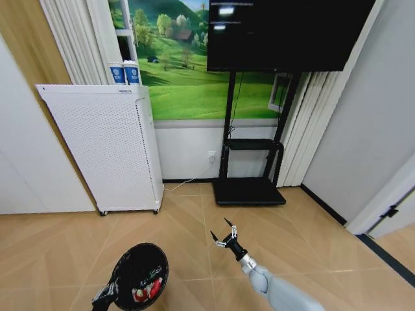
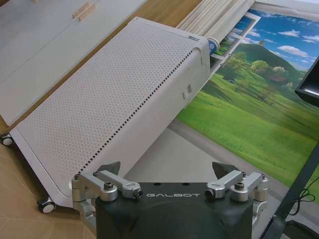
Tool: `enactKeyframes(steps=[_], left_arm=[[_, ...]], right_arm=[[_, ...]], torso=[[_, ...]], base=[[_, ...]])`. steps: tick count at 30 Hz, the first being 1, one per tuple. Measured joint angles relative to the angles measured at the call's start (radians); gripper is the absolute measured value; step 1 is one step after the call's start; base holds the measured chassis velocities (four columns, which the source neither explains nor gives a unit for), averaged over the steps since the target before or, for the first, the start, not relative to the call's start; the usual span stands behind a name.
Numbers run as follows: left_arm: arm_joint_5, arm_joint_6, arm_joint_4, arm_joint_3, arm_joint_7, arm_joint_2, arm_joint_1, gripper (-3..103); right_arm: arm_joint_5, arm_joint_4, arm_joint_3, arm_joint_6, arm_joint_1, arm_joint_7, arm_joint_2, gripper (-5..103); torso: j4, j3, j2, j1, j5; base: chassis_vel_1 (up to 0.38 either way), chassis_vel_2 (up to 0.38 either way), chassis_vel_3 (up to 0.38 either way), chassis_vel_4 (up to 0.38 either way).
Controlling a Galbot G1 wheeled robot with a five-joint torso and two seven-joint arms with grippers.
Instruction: Pick up the trash bin and place the garbage on the floor into it.
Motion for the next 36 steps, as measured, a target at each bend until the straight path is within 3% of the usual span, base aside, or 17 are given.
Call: enactKeyframes(steps=[9, 16, 36], left_arm=[[-0.003, -0.029, 0.05, -0.042, 0.028, -0.059, 0.044, 6], [-0.016, -0.034, 0.087, -0.054, 0.055, -0.053, 0.023, 6], [-0.025, -0.035, 0.258, 0.039, 0.08, -0.055, -0.181, 6]], right_arm=[[-0.006, -0.007, 0.012, -0.001, -0.002, 0.0, 0.004, 100], [-0.008, -0.011, 0.017, -0.001, -0.011, 0.0, -0.003, 100], [0.057, -0.031, 0.004, -0.001, -0.034, -0.005, 0.032, 100]], torso=[[0.0002, 0.0, 0.0, 0.001, 0.0003], [0.0002, 0.0, 0.0, 0.0, 0.0], [0.0, 0.0, 0.0, 0.0, 0.0001]], base=[[-0.062, -0.007, 0.049, -0.003], [0.0, 0.0, 0.0, 0.0], [0.0, 0.0, 0.0, 0.0]])
